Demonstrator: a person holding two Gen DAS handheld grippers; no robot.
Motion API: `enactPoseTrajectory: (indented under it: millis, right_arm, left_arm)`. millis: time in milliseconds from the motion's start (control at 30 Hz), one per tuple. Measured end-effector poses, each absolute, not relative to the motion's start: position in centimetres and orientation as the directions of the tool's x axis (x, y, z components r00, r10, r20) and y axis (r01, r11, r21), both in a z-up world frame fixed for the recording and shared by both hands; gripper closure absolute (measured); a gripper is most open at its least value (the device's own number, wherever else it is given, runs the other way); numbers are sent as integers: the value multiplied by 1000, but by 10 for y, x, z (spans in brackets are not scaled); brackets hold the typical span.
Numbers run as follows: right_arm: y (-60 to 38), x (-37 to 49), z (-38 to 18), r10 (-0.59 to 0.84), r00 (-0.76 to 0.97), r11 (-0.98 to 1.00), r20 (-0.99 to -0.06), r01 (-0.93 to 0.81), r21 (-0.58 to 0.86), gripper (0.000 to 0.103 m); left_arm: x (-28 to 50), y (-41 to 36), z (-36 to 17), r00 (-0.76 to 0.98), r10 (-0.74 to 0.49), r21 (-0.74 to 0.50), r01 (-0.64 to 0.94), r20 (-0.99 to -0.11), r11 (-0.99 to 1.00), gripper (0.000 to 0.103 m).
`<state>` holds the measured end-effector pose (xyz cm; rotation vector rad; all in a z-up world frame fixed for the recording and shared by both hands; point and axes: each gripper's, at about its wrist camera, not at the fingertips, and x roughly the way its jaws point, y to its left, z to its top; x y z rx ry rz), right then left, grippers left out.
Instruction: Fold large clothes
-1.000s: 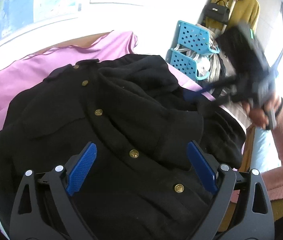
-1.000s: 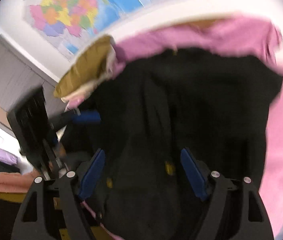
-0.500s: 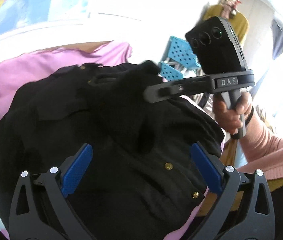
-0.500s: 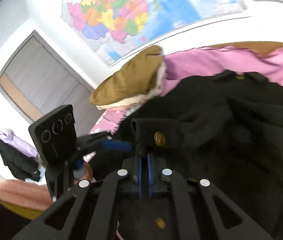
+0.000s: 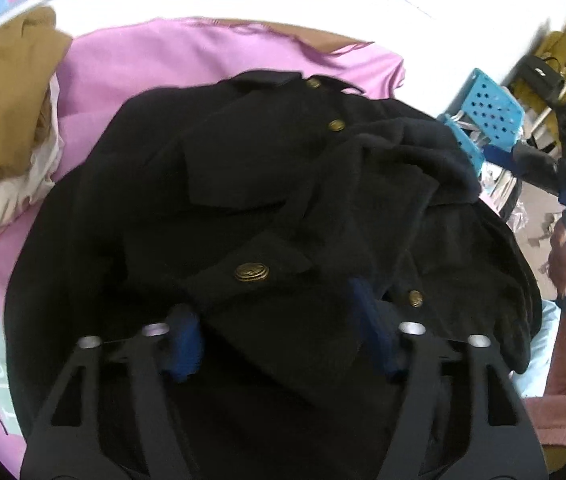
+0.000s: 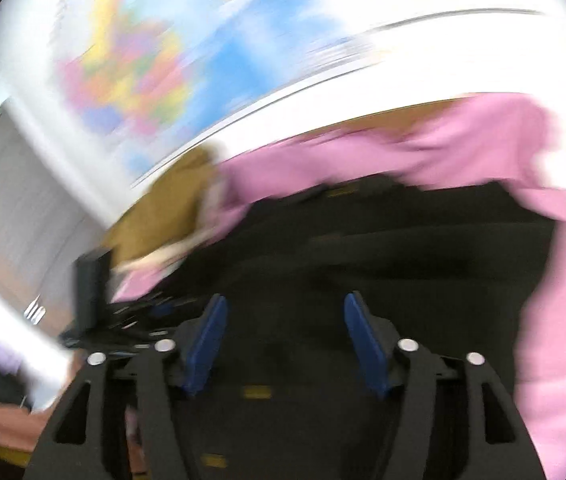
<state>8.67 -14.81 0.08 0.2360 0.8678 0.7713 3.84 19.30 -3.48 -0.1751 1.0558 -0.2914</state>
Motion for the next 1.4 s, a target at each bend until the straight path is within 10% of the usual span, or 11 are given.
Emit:
enactPoseTrajectory:
  millis: [100,533,667,733,933,1133,1200,1400]
  right_arm:
    - [-199,113,-18,589,486,808,-646,-357,468,39]
    - [-196,182,-77,602,390,798,-697,-296,525,27]
    - [-185,188,-76,583,379,811,-719,-313,494,87]
    - [-183,185,-66,581,397,812,-711,-339,475,95]
    - [-190,183,-56,470,456,879,-756,-314,358,96]
    - [-181,164,-43,356,526,928,-772,-294,227,55]
    - [-176,145,-21,325,609,939,-724,-298,170,38]
    - [-81,89,9,497,559,781,-663,-622,62,37]
  left_arm:
    - [41,202,-36,459,-316,-295,119,-831,948,88]
    - [59,248,-30,470,-219,-281,-65,-855,958,90]
    - [63,253,-35,461,-218,-285,-81,-860,955,90]
    - [64,253,-34,466,-216,-279,-69,-858,958,90]
    - [70,248,-26,483,-206,-251,-29,-851,968,45]
    - [38,258,9,589,-220,-247,36,-778,968,13]
    - [19,266,25,639,-170,-194,33,-750,980,10]
    - [-13,300,17,624,-91,-129,-16,-776,992,10]
